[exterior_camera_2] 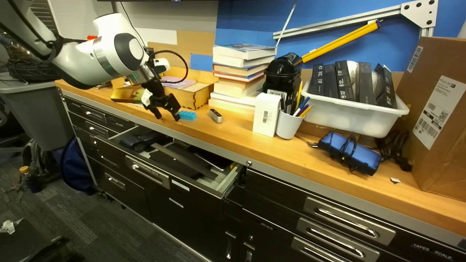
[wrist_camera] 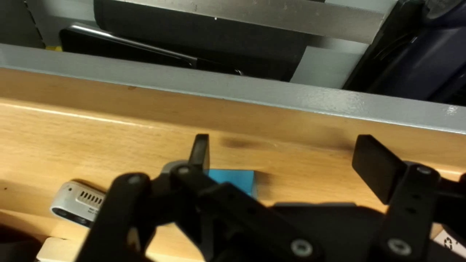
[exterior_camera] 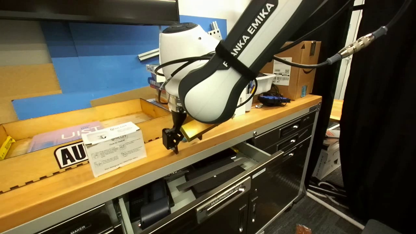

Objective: Put the blue block inside the open drawer then close the drawer

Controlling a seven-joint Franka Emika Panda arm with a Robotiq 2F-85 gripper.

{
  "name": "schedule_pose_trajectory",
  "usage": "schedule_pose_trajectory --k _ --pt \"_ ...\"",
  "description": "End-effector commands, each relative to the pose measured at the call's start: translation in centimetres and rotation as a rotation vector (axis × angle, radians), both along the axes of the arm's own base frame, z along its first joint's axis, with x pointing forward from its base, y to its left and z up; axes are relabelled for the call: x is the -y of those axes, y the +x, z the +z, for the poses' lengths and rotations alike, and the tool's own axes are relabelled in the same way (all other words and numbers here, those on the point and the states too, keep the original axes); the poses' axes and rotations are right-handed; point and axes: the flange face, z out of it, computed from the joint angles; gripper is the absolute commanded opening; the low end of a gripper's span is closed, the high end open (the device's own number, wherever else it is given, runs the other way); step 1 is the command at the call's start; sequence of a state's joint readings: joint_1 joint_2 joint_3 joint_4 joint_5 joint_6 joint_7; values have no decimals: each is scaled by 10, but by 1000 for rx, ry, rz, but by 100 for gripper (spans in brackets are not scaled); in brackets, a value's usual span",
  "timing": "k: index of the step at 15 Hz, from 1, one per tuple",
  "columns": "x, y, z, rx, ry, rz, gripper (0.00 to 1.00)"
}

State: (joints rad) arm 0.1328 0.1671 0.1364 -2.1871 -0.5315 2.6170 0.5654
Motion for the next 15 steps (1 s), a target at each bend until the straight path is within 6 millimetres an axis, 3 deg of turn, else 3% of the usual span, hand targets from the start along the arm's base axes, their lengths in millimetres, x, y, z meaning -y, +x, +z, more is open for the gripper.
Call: schedule_pose_trajectory --k 1,10,15 --pt "7 19 8 -10 12 2 100" --pt "35 71 32 -49 14 42 100" --pt "46 91 21 -112 0 74 100"
